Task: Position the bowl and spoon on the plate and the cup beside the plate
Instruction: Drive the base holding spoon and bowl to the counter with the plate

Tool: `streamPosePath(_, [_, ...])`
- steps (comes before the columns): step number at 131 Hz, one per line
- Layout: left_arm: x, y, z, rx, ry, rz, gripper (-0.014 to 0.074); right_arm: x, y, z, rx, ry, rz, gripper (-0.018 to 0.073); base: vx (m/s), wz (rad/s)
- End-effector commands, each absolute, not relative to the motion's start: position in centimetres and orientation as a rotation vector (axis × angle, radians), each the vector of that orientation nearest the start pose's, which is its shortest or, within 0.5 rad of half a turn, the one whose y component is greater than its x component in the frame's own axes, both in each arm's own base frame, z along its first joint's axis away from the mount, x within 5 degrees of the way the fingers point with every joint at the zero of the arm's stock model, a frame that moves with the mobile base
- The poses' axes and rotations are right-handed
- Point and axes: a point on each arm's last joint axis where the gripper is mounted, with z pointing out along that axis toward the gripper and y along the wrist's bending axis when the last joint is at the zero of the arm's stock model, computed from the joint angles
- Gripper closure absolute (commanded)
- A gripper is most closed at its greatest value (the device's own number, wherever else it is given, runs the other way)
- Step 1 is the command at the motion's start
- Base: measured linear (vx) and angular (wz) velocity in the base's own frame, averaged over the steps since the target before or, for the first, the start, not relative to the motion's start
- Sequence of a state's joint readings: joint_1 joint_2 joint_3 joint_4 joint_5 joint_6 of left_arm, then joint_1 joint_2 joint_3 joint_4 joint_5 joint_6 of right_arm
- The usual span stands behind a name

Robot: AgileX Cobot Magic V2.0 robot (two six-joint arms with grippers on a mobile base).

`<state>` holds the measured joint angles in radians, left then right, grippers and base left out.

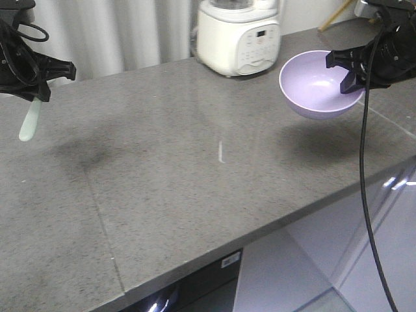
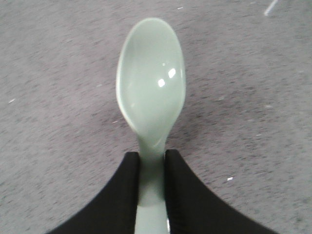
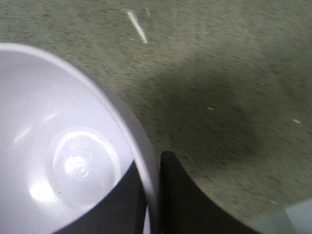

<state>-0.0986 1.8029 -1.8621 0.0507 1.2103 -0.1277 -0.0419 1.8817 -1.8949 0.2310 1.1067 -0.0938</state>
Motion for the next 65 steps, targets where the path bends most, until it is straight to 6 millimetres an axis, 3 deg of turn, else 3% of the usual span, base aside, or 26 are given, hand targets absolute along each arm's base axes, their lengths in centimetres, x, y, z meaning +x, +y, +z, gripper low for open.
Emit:
streamPosePath(1, [37.88, -3.59, 39.95, -0.025, 2.513, -0.032, 0.0603, 40.88, -0.04, 38.73, -0.015, 2.424, 0.245, 0.0564, 0.00, -0.38])
streamPosePath(65, [37.88, -3.59, 39.95, -0.025, 2.513, -0.032, 0.0603, 40.88, -0.04, 38.73, -0.015, 2.424, 0.245, 0.0564, -0.02, -0.41])
